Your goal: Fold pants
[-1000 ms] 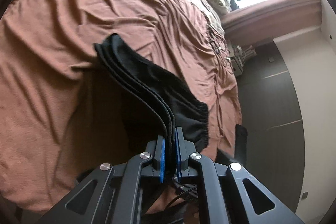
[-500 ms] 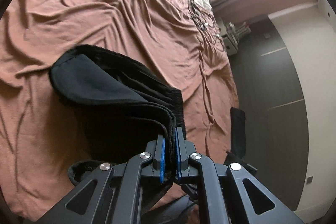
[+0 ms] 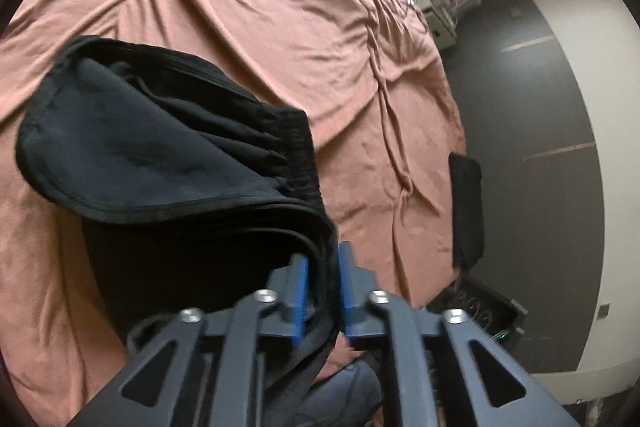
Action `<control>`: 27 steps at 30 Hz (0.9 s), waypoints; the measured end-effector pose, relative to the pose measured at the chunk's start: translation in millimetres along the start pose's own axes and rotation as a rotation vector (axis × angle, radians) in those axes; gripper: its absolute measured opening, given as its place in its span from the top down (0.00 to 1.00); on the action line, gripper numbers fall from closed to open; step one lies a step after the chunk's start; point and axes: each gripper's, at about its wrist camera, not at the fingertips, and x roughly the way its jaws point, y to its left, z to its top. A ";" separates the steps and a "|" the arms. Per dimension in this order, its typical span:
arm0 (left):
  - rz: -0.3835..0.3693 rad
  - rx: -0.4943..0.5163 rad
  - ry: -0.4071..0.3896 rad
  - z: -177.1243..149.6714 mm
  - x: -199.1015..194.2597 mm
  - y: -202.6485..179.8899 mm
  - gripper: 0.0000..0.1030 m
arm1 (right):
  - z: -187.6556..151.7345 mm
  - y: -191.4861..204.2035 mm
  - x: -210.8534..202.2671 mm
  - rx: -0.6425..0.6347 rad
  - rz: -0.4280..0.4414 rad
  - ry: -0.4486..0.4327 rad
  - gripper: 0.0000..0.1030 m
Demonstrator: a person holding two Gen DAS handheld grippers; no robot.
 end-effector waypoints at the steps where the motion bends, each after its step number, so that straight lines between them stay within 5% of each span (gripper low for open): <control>1: -0.019 0.002 0.008 -0.7 2.2 -1.3 0.65 | -0.7 -1.3 -3.8 0.007 -0.004 -0.007 0.59; 3: -0.056 0.009 0.008 -3.2 2.0 -4.5 0.40 | -1.1 -5.7 -11.6 0.025 -0.013 -0.026 0.47; 6: -0.051 0.027 -0.021 -5.9 -8.2 -5.0 0.20 | -1.5 -9.7 -20.6 0.046 -0.030 -0.035 0.45; 14: 0.020 -0.018 -0.072 -9.1 -30.1 27.3 0.04 | 2.9 0.0 -23.7 0.047 -0.030 -0.039 0.32; 27: 0.051 -0.156 -0.102 -1.6 -17.3 91.3 0.03 | 17.2 14.9 24.4 -0.060 -0.091 0.057 0.31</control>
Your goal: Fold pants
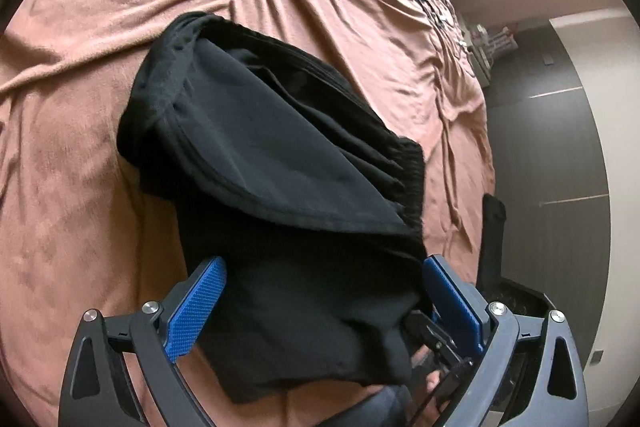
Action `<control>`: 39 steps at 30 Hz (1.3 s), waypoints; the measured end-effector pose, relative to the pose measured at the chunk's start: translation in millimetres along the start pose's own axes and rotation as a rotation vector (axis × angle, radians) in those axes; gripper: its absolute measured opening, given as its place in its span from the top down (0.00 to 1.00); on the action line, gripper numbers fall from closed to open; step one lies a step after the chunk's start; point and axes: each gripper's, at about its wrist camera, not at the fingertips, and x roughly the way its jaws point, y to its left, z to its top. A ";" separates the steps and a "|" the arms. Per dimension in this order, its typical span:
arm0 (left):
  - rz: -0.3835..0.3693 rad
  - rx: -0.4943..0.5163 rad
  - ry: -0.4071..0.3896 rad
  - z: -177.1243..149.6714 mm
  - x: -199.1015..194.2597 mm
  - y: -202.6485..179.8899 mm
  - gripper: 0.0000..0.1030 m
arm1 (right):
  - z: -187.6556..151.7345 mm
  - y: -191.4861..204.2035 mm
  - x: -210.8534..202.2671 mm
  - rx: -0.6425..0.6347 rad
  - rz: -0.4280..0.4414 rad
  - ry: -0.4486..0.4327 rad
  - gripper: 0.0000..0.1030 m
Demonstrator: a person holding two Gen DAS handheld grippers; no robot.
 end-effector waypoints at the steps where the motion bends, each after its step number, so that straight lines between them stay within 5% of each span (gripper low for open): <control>1: 0.006 -0.001 -0.005 2.2 1.5 1.9 0.03 | 0.5 0.4 2.3 -0.001 -0.001 0.002 0.31; 9: 0.043 -0.044 -0.044 20.8 15.8 29.5 0.03 | 1.4 -2.6 6.0 -0.009 0.004 0.006 0.31; 13: 0.004 -0.060 -0.091 31.0 18.5 37.9 0.05 | -0.6 -2.5 7.9 -0.018 0.005 0.001 0.31; 17: 0.024 -0.083 -0.172 37.9 1.9 41.1 0.36 | -2.3 -2.8 5.9 -0.023 0.008 -0.006 0.32; 21: 0.062 -0.087 -0.189 45.1 -8.7 38.0 0.64 | -4.1 -2.3 3.0 -0.028 0.026 -0.005 0.43; 27: 0.086 -0.049 -0.206 50.7 -23.0 24.7 0.78 | -7.0 -2.2 3.3 -0.039 0.055 0.010 0.53; 33: 0.084 -0.026 -0.195 55.1 -28.1 6.9 0.80 | -9.5 -3.5 2.4 -0.043 0.080 0.033 0.84; 39: 0.149 -0.006 -0.174 54.6 -30.6 2.5 0.80 | -8.7 -5.3 -2.1 -0.046 0.088 0.025 0.88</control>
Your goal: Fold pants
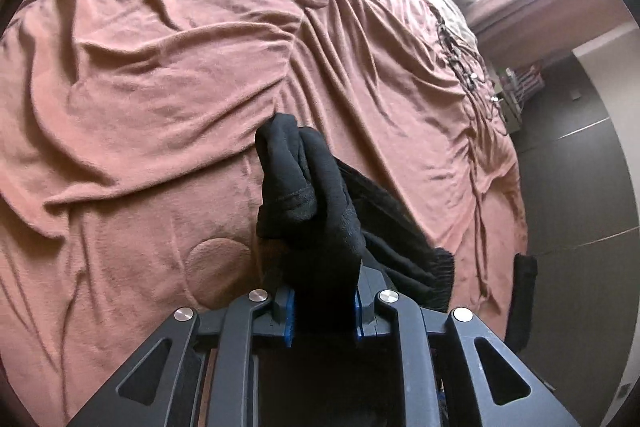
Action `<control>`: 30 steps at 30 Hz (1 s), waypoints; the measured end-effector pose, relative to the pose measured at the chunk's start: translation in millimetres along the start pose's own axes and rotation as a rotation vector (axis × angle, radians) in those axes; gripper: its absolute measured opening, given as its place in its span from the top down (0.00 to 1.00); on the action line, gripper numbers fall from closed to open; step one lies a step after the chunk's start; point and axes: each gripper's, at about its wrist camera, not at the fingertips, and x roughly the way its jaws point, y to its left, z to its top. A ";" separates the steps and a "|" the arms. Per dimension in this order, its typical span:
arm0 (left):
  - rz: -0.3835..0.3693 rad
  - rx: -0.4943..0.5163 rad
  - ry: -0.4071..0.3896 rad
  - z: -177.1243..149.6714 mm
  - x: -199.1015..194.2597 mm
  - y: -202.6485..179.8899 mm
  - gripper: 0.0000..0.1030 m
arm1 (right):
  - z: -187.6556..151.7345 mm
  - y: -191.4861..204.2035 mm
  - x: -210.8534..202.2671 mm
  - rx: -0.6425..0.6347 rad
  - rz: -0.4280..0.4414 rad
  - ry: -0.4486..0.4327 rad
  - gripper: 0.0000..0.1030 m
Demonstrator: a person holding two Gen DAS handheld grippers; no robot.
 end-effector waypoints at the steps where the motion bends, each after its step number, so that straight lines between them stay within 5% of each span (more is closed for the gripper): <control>1: 0.003 -0.001 0.007 -0.3 0.2 0.8 0.80 | 0.4 0.1 1.0 0.001 0.000 -0.001 0.88; 21: -0.005 0.040 0.043 19.6 3.6 -19.7 0.88 | -2.4 1.0 4.8 -0.007 0.023 -0.004 0.95; 30: -0.056 0.088 0.023 37.6 12.2 -56.9 0.90 | -9.3 -3.5 -4.0 0.020 0.049 -0.021 0.98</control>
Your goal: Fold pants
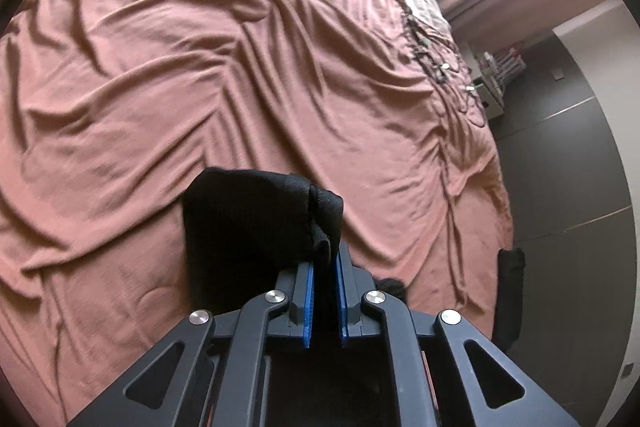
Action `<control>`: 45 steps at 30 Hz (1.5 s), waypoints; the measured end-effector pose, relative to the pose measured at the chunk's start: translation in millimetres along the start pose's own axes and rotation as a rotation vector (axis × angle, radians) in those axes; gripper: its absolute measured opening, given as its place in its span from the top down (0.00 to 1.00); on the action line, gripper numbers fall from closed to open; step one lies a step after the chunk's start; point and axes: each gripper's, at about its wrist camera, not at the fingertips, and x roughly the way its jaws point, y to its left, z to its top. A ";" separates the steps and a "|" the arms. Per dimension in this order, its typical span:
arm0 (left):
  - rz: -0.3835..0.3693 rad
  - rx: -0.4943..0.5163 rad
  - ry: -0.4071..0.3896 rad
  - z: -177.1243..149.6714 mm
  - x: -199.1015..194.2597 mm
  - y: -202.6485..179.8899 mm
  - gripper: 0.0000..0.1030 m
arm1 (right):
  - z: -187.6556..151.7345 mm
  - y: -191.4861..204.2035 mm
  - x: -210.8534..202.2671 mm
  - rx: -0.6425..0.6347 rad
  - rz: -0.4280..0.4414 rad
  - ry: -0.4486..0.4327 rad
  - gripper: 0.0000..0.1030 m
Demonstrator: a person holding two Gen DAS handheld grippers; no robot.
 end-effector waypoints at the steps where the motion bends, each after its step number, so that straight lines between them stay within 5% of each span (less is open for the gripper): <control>1: -0.006 0.008 0.000 2.0 1.8 -4.6 0.90 | -1.0 -0.3 -0.9 0.001 0.005 0.000 0.98; 22: -0.075 0.086 0.077 9.9 54.6 -50.5 0.90 | -15.0 -8.2 -17.7 0.041 0.045 0.007 0.98; 25: -0.117 0.098 0.066 8.6 57.1 -56.2 0.71 | -16.5 -13.2 -15.9 0.062 0.030 0.014 0.98; 27: -0.130 0.113 0.052 6.6 54.4 -58.2 0.50 | -17.3 -18.0 -14.5 0.079 0.015 0.017 0.98; 36: -0.061 0.122 0.030 -12.4 25.4 -23.9 0.47 | -14.9 -10.8 -18.0 0.077 -0.029 0.027 0.96; 38: -0.048 0.116 0.030 -19.1 18.8 -13.3 0.47 | -14.4 -7.3 -21.0 0.068 -0.036 0.028 0.92; 42: -0.034 0.091 0.031 -35.1 6.3 9.1 0.46 | -8.6 -1.6 -28.8 0.065 -0.062 -0.009 0.45; 45: -0.033 0.056 0.034 -48.8 0.1 26.7 0.46 | -0.3 6.2 -30.5 0.047 -0.077 -0.025 0.45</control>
